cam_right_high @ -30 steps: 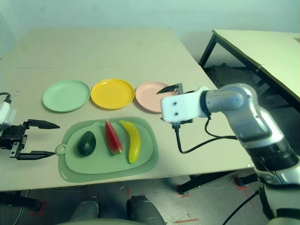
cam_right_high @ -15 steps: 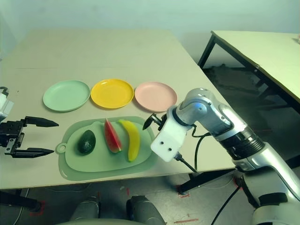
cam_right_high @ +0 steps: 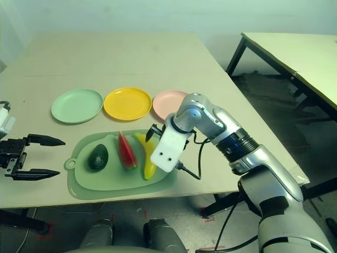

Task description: Place the fruits into color-matched plates.

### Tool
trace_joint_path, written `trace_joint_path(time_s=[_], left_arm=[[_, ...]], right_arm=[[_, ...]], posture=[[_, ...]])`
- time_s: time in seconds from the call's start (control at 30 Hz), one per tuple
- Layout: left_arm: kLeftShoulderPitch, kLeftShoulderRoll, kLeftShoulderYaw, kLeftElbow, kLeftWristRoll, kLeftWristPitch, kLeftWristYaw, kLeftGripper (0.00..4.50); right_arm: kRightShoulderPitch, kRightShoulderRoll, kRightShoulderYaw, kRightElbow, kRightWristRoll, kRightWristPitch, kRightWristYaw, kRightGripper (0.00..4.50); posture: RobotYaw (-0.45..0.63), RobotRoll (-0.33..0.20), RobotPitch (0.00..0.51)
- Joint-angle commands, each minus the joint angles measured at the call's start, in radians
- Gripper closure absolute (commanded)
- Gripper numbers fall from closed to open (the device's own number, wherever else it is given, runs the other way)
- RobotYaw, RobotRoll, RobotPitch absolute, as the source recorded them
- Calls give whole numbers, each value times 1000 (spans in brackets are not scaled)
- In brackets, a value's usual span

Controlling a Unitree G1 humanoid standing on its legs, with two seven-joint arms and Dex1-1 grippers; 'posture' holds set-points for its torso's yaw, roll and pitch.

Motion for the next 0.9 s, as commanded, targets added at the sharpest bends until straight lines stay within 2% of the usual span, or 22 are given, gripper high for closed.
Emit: trace_joint_path(time_s=[0.03, 0.4, 0.5, 0.7, 0.9], left_arm=[[17, 11, 18, -20, 5, 5, 6, 17], [71, 12, 43, -72, -1, 13, 25, 4], [72, 6, 43, -86, -9, 17, 32, 0], [52, 3, 29, -81, -5, 16, 34, 0], [10, -6, 4, -58, -3, 24, 31, 0]], right_arm=[[-3, 19, 31, 13, -15, -17, 2, 6], [9, 33, 87, 128, -94, -88, -17, 66], [24, 8, 94, 136, -98, -89, 6, 664], [36, -31, 89, 146, -91, -88, 25, 2810], [12, -72, 52, 130, -33, -58, 55, 2811]], posture=[[109, 0, 102], [136, 0, 105], [137, 0, 105], [121, 0, 102], [104, 0, 100]])
